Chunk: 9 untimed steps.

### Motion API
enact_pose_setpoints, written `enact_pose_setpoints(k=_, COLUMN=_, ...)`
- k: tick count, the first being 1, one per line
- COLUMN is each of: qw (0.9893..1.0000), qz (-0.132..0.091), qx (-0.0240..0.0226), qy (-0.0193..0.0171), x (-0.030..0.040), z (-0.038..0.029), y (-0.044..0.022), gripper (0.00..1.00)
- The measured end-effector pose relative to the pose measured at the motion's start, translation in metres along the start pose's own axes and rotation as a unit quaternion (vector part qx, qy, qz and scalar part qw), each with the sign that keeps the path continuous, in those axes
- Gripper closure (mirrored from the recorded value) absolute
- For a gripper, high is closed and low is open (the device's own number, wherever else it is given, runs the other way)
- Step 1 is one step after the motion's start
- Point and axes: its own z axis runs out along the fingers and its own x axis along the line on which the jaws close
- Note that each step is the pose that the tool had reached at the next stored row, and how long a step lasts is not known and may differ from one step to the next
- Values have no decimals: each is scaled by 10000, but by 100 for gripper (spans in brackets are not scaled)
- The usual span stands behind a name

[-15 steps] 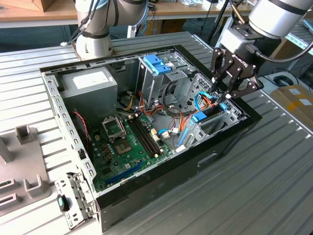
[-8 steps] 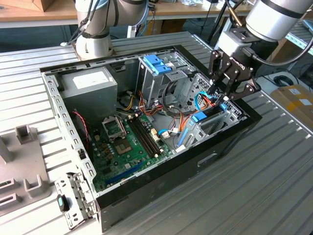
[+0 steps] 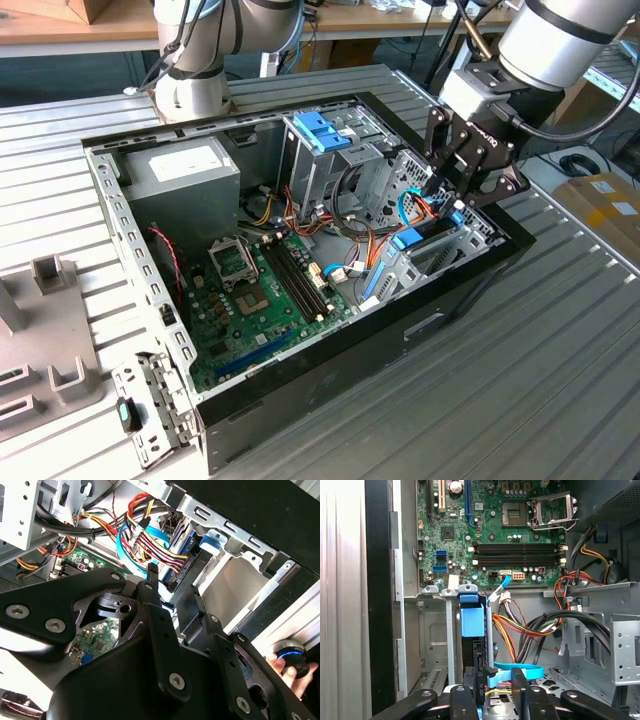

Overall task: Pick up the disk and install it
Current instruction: 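Insert the second disk wire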

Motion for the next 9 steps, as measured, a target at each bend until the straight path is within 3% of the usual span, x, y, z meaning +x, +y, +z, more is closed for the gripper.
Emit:
enact_pose_setpoints(k=5, qw=10000, qz=0, qx=0, qy=0, x=0, z=3, y=0, gripper=60)
enact_pose_setpoints(k=9, qw=10000, qz=0, qx=0, qy=0, x=0, z=5, y=0, gripper=84)
